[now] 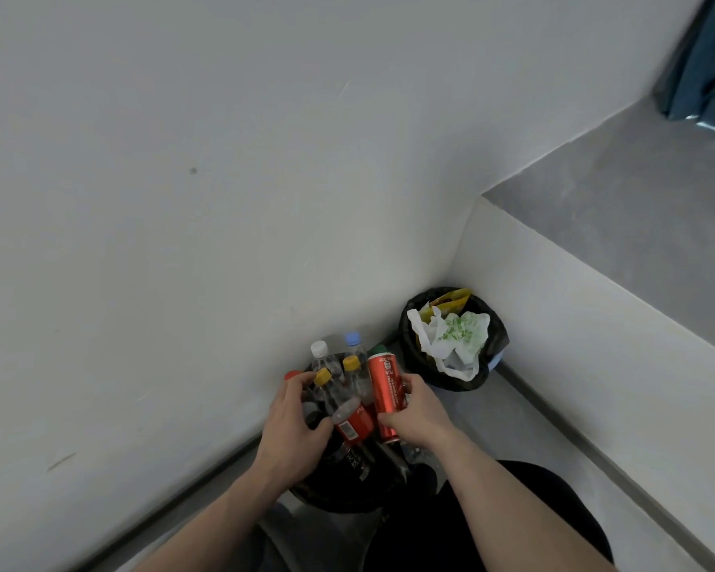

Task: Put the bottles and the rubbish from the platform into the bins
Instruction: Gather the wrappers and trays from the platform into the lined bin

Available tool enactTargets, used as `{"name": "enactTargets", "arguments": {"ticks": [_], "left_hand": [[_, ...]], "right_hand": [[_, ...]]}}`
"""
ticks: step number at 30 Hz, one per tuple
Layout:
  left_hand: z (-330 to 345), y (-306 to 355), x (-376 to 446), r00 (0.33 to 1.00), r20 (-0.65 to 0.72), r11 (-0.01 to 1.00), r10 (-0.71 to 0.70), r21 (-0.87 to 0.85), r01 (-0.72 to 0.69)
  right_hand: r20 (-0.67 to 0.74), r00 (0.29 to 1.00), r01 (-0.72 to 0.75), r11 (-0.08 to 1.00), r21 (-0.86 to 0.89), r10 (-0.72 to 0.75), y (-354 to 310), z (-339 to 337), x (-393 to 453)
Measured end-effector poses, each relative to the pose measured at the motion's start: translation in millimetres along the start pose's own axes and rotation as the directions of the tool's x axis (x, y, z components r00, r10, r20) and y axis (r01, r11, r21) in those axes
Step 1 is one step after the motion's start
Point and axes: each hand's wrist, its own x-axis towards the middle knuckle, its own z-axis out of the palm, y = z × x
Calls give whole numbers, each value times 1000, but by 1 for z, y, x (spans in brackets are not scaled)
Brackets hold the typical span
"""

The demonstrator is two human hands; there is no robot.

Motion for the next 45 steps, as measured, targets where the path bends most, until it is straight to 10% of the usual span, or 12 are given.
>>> {"name": "enactTargets", "arguments": {"ticks": [14,26,34,38,45], "left_hand": [[-5,24,5,1000,25,1000,9,6,-9],[9,117,73,935,142,942,324,45,-333],[112,182,170,852,523,880,-17,412,-235],[174,187,189,772,623,726,-126,588,-357],[279,154,220,690,617,617,-378,723,-309]], "right_hand": [[-27,999,-38,999,21,39,-4,-7,-5],[-263,962,143,956,257,-73,-27,-73,-43],[-484,875,55,994,91,-4,58,-167,-68],[-303,946,-194,946,-258,112,112,-168,-52],[-182,974,-184,940,-286,136,138,-181,-31]]}}
